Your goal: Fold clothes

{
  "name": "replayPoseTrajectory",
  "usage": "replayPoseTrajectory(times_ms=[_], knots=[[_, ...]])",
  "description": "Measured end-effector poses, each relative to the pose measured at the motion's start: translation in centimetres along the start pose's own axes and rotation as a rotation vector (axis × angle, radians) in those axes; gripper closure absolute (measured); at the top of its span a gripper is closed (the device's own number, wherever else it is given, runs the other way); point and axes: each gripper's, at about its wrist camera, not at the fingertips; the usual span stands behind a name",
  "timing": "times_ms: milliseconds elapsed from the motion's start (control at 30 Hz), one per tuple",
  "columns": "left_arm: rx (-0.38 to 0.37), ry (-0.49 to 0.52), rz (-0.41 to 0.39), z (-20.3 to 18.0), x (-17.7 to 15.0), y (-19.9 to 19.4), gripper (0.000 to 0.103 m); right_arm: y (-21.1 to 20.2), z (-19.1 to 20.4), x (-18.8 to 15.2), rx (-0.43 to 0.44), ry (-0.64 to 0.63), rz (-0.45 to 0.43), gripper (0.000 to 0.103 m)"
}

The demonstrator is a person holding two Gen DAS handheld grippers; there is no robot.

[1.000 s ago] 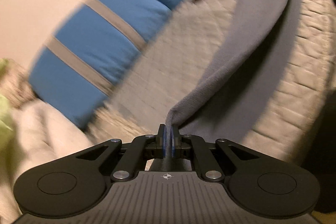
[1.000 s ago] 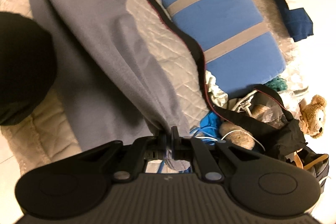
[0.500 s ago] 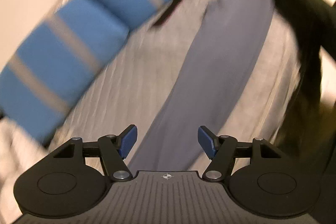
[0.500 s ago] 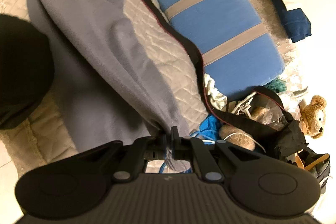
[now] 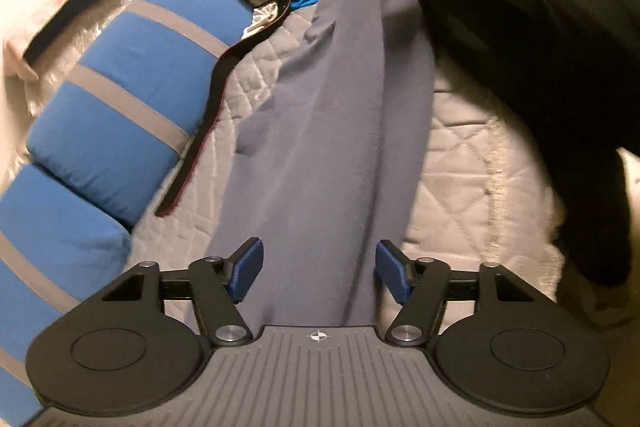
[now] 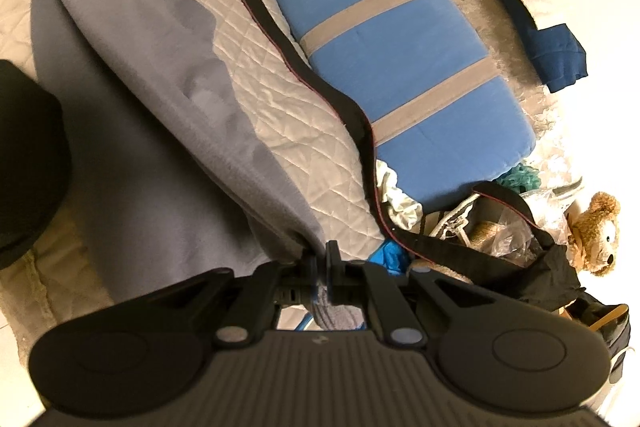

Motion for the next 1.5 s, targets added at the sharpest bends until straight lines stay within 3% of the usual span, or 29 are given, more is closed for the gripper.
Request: replayPoseTrajectory(times_ms=[67,167,400,633,800,833,867,1067,1167,1300,1500], knots=[[0.013,0.017,0.006,0.1,0.3,0.2,0.092,0.0,0.5,-0.7,0.008,-0.002,0.003,0.099],[0.022,0.09,0.012,-0.4,0.5,-0.2,0.099,0.2,1.8,-2.3,0.021,-0.019,0.013,0.099],[-0.004,0.164,0.037,-2.2,-0.2,-1.0,0.1,0.8,5.3,-5.1,0.079,-0.033,0.058,0.099],[-0.004,0.126,0.094,-1.1,-0.9,-0.3,0.101,0.6,6.5,-5.7,0.091,-0.057,0.074,0.099],[-0.022,0.164,0.112,-1.6,-0.8,-0.3,0.101,0.8,7.0,-5.9,0.097,-0.088,0.103,0.098],[-0.028,0.165,0.114,-1.8,-0.9,-0.2,0.101,0.9,7.2,-6.0,0.097,-0.094,0.113,0.091],[-0.035,0.161,0.118,-1.9,-1.0,-0.1,0.101,1.0,7.4,-6.1,0.097,-0.099,0.123,0.073],[-0.091,0.096,0.15,-1.7,-1.7,0.2,0.099,0.4,7.7,-6.1,0.105,-0.099,0.136,0.049],[-0.116,0.031,0.154,-0.7,-2.1,-0.4,0.097,-0.3,7.2,-6.0,0.096,-0.07,0.127,0.044],[-0.093,-0.002,0.147,0.1,-2.4,-1.0,0.097,-0.7,6.7,-5.9,0.045,-0.063,0.094,0.044],[-0.12,-0.011,0.141,-0.2,-2.0,-0.5,0.097,0.6,8.4,-6.2,0.001,-0.216,0.091,0.046]])
Point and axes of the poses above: each gripper's, at about its wrist camera, not at the fingertips, and y roughly the way its jaws point, z to its left, x to its top, and after that the axes turned 11 degrees about y, right-handed
